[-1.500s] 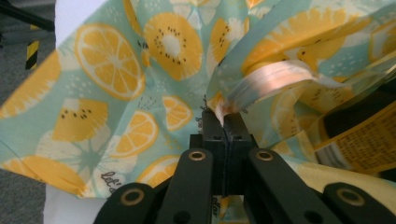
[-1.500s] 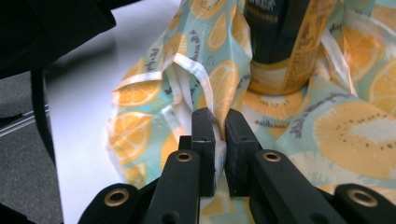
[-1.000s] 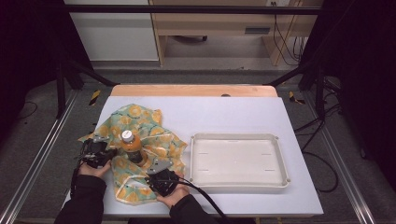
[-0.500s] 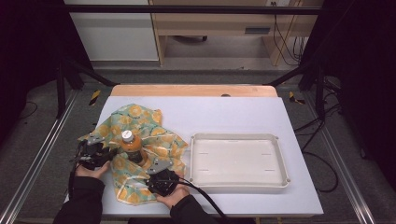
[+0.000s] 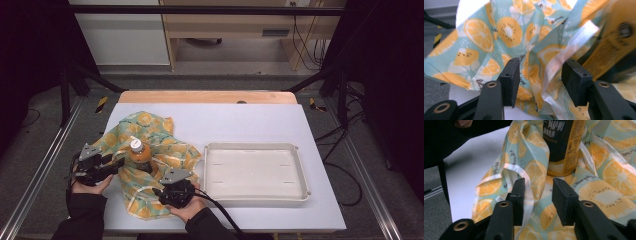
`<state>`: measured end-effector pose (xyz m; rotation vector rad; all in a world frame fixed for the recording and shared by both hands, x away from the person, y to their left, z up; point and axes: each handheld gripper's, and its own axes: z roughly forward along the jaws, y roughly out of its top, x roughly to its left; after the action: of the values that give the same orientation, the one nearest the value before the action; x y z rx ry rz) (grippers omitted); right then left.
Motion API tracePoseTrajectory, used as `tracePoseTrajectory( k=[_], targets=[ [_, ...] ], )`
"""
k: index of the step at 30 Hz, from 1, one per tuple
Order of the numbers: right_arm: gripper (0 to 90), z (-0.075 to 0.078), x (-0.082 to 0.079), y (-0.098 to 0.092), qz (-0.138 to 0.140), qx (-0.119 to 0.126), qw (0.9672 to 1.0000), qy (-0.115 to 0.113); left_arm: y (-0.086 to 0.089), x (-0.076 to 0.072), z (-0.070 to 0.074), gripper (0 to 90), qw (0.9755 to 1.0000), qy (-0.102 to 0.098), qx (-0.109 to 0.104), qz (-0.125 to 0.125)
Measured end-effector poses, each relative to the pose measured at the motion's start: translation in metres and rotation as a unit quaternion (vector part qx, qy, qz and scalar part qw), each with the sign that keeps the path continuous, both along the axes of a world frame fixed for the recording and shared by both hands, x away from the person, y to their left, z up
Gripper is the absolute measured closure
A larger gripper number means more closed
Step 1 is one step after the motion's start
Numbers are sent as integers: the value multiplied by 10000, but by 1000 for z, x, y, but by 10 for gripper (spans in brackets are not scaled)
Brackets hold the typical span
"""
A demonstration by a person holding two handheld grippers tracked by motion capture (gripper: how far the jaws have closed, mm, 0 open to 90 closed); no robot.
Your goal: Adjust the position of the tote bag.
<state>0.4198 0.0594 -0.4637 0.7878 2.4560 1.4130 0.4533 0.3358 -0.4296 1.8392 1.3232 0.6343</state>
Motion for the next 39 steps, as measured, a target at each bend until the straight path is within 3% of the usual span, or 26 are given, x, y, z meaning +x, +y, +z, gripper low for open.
tracePoseTrajectory(
  k=[7,11,14,27,33,39],
  targets=[
    [672,7,-2,-3,6,200,9997,-109,2,-11,14,496,9994,-313,-133,1],
    [704,12,-3,-4,52,251,9996,-144,3,-17,24,557,9987,-439,-273,-35],
    [785,15,-3,-5,110,258,9995,-129,2,-21,31,607,9979,-543,-339,-128],
    [667,31,-2,-16,83,511,9984,-209,-5,-37,56,596,9931,-1036,-428,-354],
    [703,28,-3,-14,65,377,9990,-210,-6,-34,52,635,9937,-1003,-376,-333],
    [719,14,-1,-9,69,241,9997,-82,-7,-12,39,692,9943,-928,-253,-457]
  ],
)
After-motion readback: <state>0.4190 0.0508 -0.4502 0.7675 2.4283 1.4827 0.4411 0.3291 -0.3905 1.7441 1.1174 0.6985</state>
